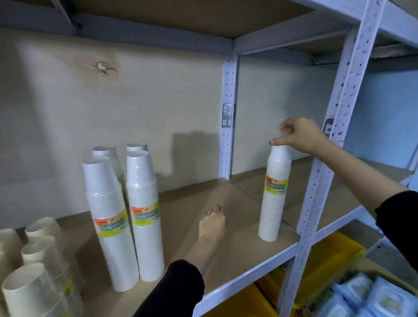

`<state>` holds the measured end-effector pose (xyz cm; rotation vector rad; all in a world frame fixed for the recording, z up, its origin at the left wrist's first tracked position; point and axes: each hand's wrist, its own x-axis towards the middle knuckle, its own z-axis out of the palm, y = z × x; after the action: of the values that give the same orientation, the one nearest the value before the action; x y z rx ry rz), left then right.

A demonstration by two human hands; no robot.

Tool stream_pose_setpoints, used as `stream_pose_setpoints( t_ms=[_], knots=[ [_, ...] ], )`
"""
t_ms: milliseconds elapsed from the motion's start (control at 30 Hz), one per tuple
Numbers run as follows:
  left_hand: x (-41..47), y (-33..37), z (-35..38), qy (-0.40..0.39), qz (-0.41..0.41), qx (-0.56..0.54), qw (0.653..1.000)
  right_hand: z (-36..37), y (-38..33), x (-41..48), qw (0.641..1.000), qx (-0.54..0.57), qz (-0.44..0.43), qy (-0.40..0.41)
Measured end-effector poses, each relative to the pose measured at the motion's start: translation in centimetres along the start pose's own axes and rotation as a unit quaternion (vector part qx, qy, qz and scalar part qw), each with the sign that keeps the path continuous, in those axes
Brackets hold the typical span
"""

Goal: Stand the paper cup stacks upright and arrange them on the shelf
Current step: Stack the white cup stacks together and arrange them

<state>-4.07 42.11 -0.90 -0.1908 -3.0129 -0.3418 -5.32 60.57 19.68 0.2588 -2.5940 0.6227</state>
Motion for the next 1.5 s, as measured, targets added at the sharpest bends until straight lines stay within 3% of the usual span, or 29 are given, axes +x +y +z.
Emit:
stream_pose_setpoints(
  t_ms=[300,800,1500],
  knots=[
    [0.4,-0.8,4.4,-0.054,-0.021,-0.052,0.997,2.2,1.6,0.6,0.999,-0.004,0.04,-0.012],
    [-0.1,-1.4,5.4,-0.039,-0.012,-0.077,0.996,2.2,0.2,-0.5,0.998,0.036,0.039,0.032],
    [-12.2,-7.4,2.7,0.006,-0.021,-0.031,0.999,-0.8,-11.8,-6.6,0.992,0.106,-0.061,-0.011]
  ],
)
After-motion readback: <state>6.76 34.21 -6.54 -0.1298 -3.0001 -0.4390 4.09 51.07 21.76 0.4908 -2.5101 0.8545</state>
